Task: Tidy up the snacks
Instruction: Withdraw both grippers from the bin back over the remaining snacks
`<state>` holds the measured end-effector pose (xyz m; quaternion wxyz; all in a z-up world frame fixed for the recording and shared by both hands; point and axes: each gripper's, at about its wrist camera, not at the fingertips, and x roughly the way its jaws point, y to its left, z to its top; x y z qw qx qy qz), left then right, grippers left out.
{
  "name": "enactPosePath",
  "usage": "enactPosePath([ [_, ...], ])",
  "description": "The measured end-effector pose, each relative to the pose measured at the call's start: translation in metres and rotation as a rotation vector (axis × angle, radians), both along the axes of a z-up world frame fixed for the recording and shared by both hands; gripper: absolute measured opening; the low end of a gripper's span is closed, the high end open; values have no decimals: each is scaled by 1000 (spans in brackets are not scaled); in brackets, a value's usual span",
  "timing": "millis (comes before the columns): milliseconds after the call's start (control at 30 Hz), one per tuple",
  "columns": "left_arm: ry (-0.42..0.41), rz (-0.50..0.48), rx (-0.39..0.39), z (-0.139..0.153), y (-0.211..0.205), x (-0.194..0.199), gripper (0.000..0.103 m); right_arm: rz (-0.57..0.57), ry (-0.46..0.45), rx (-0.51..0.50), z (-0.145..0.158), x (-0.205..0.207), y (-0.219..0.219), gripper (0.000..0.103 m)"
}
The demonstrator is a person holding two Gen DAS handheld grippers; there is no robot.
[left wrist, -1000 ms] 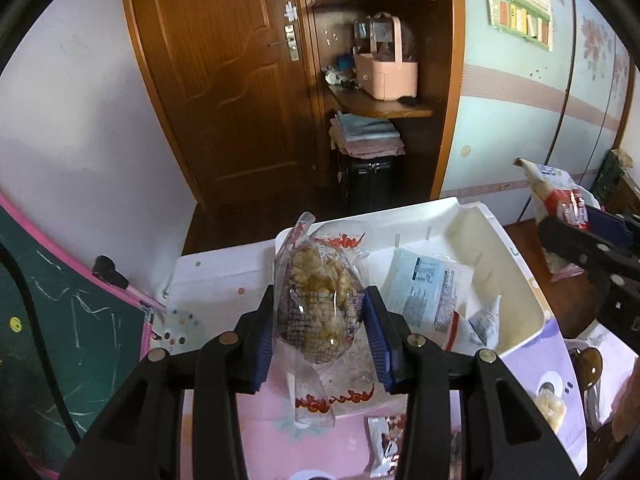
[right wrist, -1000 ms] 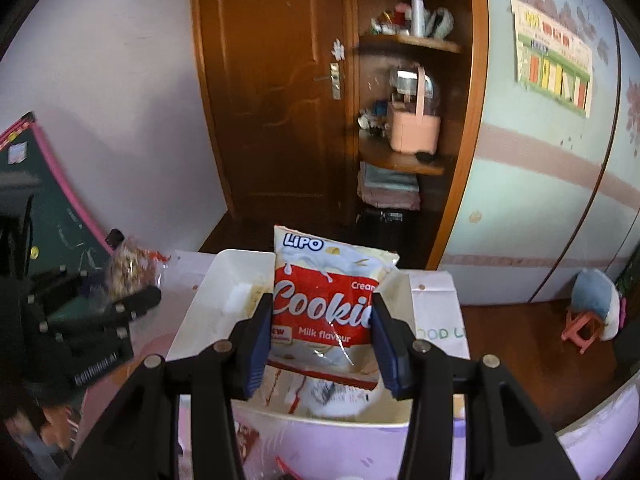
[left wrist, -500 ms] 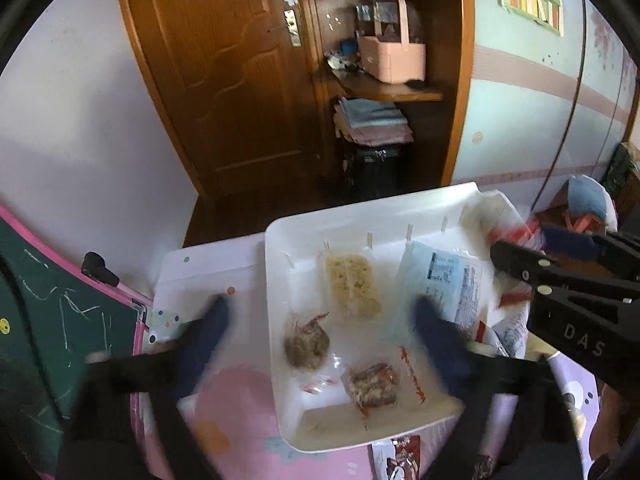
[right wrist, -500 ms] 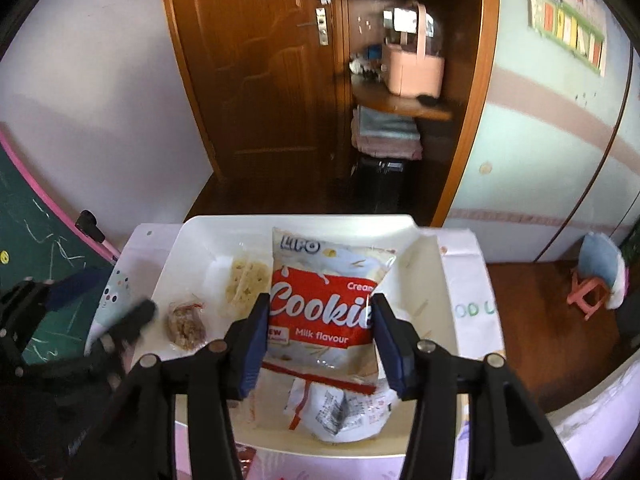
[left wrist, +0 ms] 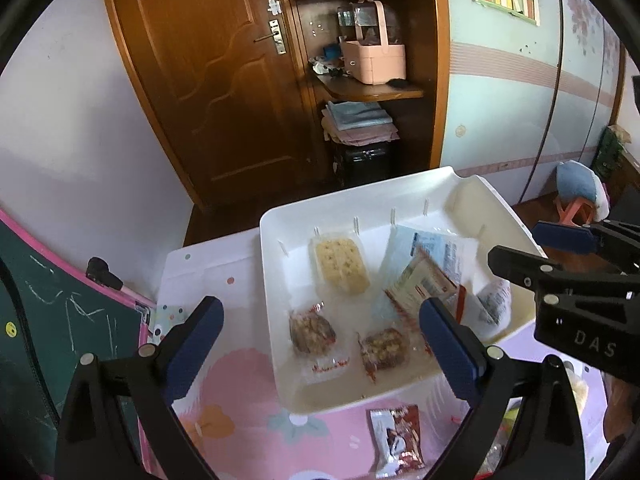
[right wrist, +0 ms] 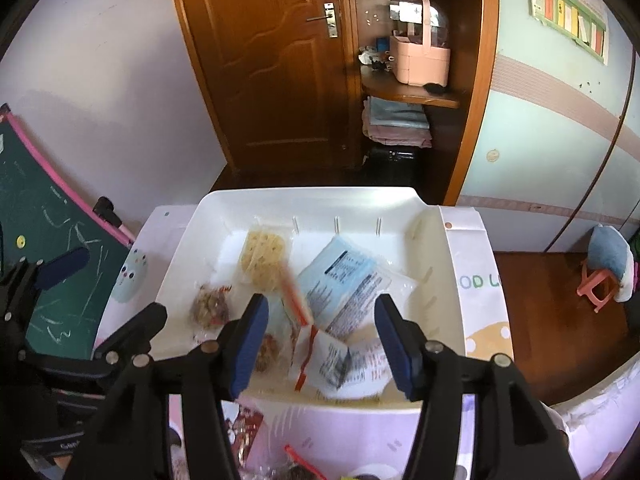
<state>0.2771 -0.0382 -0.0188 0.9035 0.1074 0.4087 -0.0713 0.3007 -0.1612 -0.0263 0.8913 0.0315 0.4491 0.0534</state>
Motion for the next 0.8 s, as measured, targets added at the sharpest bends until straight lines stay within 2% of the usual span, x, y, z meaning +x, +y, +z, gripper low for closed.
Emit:
enactPosePath([
  [500,-36,-21,-18,35,13,-81,98,47,-46,7,27,-84,8,56],
  [800,-54,-30,-29,45,24,-132,98,85,-77,19,36,-136,21,56],
])
